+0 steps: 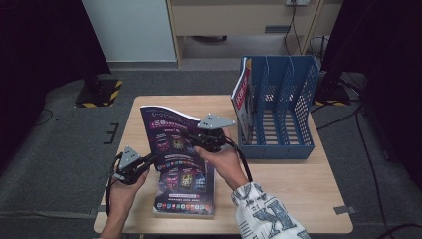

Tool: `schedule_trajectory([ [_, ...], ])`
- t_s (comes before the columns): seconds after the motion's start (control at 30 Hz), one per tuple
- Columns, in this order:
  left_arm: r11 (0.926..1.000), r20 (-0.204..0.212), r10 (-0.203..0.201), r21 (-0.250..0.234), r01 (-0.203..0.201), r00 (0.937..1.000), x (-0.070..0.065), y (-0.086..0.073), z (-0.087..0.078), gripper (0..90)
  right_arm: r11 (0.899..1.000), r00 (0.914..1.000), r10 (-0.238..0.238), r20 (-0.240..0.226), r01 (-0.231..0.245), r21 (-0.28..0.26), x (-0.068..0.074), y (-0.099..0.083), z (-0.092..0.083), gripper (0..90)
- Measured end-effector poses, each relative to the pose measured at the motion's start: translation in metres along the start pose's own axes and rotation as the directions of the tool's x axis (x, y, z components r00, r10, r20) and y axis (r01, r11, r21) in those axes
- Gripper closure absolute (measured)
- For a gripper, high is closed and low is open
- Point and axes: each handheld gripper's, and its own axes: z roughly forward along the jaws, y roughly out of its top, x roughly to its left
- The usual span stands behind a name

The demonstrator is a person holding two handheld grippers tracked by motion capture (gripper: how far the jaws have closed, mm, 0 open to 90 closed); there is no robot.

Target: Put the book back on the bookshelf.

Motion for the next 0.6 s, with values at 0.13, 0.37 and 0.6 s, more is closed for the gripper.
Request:
schedule_trajectory([
  [0.13, 1.0, 0.004, -0.004, -0.002, 0.004, 1.0, 0.001, -0.001, 0.0, 82.1, 1.0, 1.0, 0.006, -0.007, -0.006, -0.002, 0.001, 0.0, 0.0, 76.4],
  [0.37, 1.0, 0.003, 0.0, -0.003, 0.0, 1.0, 0.001, -0.001, 0.0, 82.0, 1.0, 0.9995, 0.012, -0.028, -0.012, 0.001, 0.002, 0.002, 0.0, 70.4],
  [0.6, 1.0, 0.0, 0.006, -0.008, -0.006, 1.0, 0.0, -0.001, 0.0, 82.0, 1.0, 0.9981, -0.003, -0.062, 0.002, -0.021, 0.003, 0.01, -0.001, 65.2],
])
